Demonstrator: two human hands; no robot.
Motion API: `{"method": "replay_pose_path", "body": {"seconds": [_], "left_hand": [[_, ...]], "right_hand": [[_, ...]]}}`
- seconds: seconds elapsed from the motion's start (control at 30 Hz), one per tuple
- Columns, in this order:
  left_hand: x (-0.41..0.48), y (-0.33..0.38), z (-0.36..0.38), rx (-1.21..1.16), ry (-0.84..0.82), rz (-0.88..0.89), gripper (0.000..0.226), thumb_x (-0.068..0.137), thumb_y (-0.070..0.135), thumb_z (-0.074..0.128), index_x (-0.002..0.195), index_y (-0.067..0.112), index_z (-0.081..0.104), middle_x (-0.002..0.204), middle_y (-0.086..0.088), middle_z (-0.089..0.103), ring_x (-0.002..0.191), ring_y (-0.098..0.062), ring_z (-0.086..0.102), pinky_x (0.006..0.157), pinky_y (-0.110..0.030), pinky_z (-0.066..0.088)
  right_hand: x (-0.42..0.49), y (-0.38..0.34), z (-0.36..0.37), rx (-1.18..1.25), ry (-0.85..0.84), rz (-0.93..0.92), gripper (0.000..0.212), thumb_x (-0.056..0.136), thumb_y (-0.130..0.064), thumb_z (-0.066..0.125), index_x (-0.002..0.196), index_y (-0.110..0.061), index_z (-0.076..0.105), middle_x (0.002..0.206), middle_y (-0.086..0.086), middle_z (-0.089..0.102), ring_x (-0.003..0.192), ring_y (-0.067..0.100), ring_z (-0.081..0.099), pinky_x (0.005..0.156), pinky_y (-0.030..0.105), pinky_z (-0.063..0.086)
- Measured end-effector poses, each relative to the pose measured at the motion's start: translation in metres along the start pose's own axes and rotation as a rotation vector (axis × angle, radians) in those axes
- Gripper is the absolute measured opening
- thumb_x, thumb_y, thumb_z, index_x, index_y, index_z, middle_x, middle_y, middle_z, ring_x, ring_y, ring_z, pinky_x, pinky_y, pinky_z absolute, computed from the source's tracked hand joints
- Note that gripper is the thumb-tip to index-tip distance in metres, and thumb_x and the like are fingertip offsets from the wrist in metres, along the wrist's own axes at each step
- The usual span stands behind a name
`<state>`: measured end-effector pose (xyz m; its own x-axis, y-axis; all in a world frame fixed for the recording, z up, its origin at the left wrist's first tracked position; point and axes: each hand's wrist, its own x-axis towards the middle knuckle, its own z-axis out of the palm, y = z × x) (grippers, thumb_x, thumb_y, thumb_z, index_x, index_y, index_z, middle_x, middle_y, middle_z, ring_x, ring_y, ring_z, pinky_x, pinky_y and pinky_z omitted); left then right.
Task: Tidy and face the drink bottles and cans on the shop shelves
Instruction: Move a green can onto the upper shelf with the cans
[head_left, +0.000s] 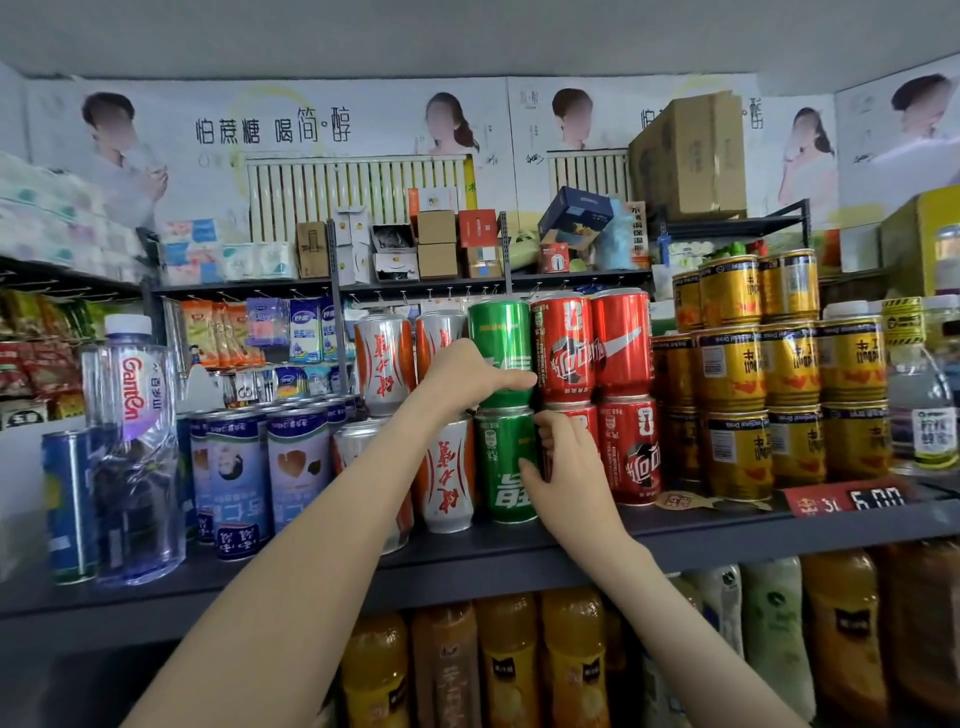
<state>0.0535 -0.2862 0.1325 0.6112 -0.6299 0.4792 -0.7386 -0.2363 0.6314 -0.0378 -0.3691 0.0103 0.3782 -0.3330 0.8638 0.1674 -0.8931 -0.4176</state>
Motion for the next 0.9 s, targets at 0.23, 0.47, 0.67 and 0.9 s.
{"method": "replay_pose_path", "body": {"seconds": [0.23,0.47,0.67,0.9], "left_hand": [[0.003,-0.003,-0.001,0.005,-0.020,0.004,0.052,0.066,0.037,0.082,0.102,0.008,0.059,0.101,-0.004,0.066,0.092,-0.018,0.063,0.086,-0.040,0.053],[-0.001,-0.005,0.003,-0.010,-0.012,-0.012,0.064,0.063,0.039,0.082,0.111,0.009,0.052,0.102,-0.006,0.063,0.090,-0.019,0.063,0.082,-0.039,0.054],[-0.005,0.001,0.004,0.031,0.025,-0.037,0.089,0.058,0.047,0.083,0.124,0.005,0.041,0.111,-0.007,0.058,0.098,-0.021,0.059,0.086,-0.039,0.053],[-0.013,0.002,0.006,0.105,0.073,-0.010,0.094,0.075,0.040,0.075,0.138,0.001,0.017,0.132,-0.010,0.046,0.117,-0.023,0.048,0.085,-0.030,0.041]], "right_hand": [[0.005,0.007,-0.003,-0.031,0.212,-0.040,0.039,0.083,-0.003,0.064,0.119,-0.008,0.051,0.111,0.000,0.048,0.103,0.006,0.040,0.091,0.020,0.034],[0.021,0.018,-0.011,-0.079,0.283,-0.007,0.046,0.084,-0.007,0.066,0.126,-0.004,0.047,0.119,0.008,0.049,0.107,0.003,0.032,0.092,0.016,0.027],[0.024,0.020,-0.008,-0.078,0.280,0.010,0.047,0.084,-0.008,0.066,0.126,-0.005,0.046,0.121,0.009,0.048,0.109,0.007,0.035,0.092,0.020,0.030],[0.025,0.018,-0.012,-0.158,0.337,0.009,0.051,0.080,-0.004,0.068,0.126,-0.001,0.047,0.124,0.015,0.048,0.117,0.025,0.041,0.100,0.035,0.036]]}}
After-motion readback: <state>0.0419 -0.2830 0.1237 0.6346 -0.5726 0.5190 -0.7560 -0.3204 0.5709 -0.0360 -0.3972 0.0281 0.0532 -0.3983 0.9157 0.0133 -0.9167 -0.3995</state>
